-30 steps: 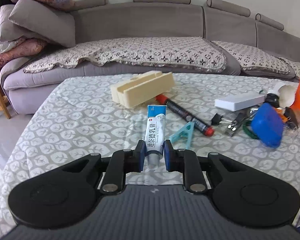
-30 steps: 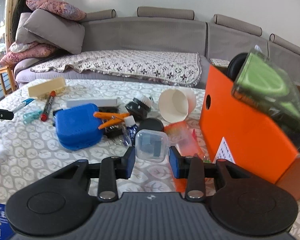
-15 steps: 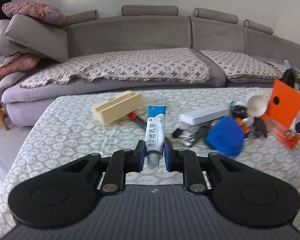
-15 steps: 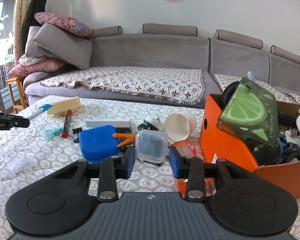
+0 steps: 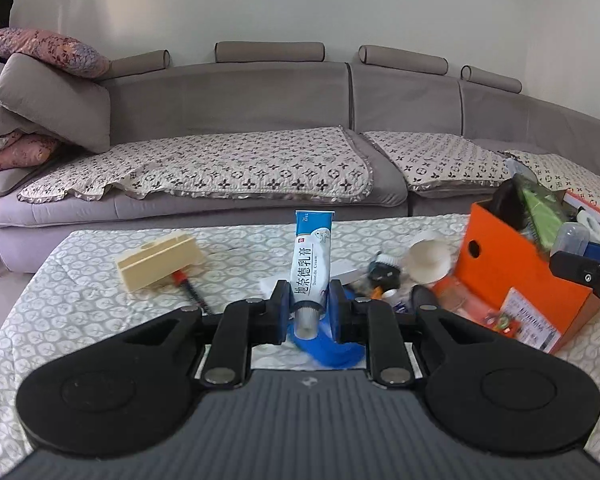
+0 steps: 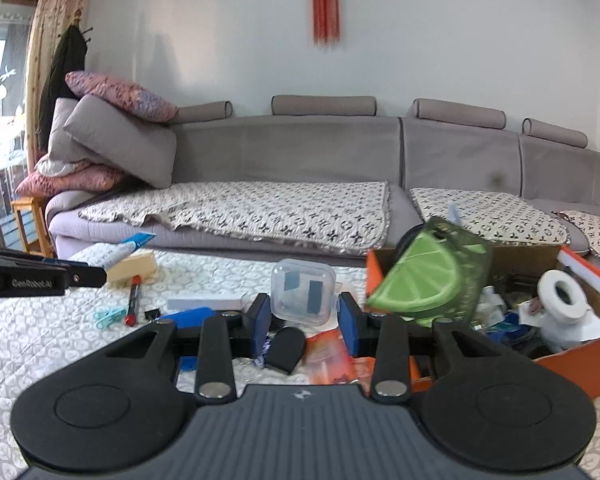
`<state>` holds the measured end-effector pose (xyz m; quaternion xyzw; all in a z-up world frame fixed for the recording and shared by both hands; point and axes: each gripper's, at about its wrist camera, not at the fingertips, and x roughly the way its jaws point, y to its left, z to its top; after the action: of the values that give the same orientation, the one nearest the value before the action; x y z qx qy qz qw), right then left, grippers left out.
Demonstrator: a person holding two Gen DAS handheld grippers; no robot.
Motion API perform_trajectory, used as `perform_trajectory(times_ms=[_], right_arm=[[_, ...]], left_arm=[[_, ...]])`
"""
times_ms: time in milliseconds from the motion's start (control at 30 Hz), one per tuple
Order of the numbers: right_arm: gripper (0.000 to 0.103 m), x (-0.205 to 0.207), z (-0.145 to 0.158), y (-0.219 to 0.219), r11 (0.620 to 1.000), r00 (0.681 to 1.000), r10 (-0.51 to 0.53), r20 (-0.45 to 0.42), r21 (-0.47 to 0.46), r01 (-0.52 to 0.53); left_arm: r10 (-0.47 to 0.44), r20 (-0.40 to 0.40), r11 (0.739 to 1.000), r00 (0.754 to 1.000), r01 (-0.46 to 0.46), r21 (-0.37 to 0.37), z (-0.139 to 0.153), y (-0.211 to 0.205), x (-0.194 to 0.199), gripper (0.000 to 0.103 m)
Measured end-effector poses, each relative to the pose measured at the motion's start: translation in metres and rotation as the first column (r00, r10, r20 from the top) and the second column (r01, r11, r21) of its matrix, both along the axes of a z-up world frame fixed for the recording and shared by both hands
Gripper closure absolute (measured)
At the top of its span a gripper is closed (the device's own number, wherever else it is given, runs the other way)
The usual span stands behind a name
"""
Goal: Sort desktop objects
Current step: 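Carry the toothpaste tube and clear box over the orange cardboard box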
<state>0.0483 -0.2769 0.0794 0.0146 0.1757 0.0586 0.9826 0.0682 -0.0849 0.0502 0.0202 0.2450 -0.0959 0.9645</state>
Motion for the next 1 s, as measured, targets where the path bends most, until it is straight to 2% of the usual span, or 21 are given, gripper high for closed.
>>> perform_trajectory(times_ms=[233, 567, 1000], right_arm=[[0.068, -0.004, 0.002, -0.03, 0.999, 0.999, -0.049, 0.012, 0.024, 0.049], [0.068, -0.005, 0.003, -0.074, 0.989, 0.99, -0.137, 0.037, 0.06, 0.135], [0.068, 0.0, -0.004, -0.126, 0.961, 0.968, -0.247, 0.033, 0.136, 0.241]], left_arm=[[0.041, 0.043, 0.999, 0.998, -0.042, 0.03, 0.005, -0.046, -0.016, 0.082], [0.049, 0.075, 0.999, 0.996, -0.049, 0.003, 0.007, -0.091, -0.03, 0.082], [-0.018, 0.115, 1.0, 0.993, 0.02, -0.02, 0.014, -0.137, -0.027, 0.082]])
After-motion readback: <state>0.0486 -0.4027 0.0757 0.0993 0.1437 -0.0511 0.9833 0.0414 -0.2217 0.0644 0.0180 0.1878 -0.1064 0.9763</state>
